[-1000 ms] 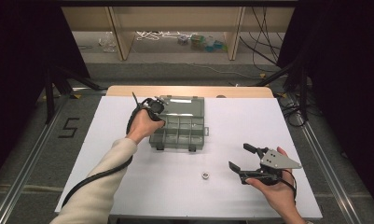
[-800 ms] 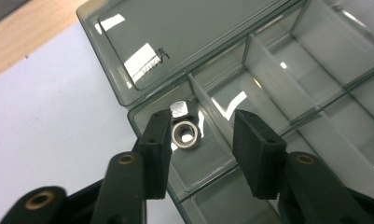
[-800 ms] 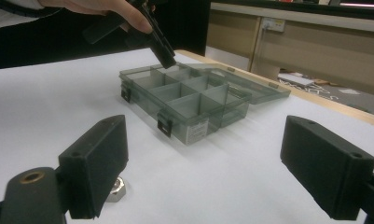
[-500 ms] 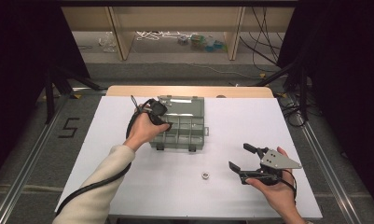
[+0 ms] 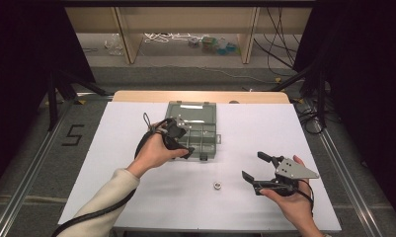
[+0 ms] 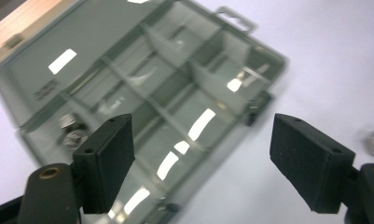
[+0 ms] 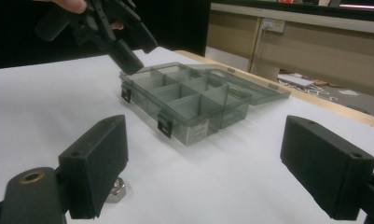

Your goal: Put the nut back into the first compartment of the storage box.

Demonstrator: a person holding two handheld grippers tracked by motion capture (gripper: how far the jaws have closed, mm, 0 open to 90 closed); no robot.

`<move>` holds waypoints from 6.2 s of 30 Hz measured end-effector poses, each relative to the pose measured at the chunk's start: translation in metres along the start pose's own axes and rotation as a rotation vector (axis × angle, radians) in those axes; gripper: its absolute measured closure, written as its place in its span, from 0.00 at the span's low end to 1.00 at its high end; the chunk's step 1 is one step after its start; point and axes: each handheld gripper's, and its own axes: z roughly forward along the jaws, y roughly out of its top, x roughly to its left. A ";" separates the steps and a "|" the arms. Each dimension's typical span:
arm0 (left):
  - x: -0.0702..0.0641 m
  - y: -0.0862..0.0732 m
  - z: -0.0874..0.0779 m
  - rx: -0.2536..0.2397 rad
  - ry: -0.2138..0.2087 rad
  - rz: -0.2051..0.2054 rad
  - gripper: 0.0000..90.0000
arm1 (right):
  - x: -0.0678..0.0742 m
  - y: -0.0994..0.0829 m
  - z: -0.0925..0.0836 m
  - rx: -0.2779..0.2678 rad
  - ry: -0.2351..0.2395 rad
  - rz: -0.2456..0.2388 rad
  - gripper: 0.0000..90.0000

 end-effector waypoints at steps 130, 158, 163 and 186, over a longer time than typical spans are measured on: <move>-0.065 0.020 0.019 0.201 -0.134 0.106 0.78 | 0.000 0.000 -0.002 0.009 -0.012 0.031 0.18; -0.027 0.017 0.003 0.173 -0.070 0.037 0.78 | -0.001 0.000 -0.002 0.012 -0.009 0.025 0.18; -0.015 0.017 0.001 0.188 -0.055 0.042 0.78 | 0.000 0.000 -0.003 0.012 -0.012 0.030 0.18; 0.021 0.019 -0.002 0.144 0.019 -0.062 0.78 | -0.001 0.000 -0.002 -0.001 -0.015 0.010 0.18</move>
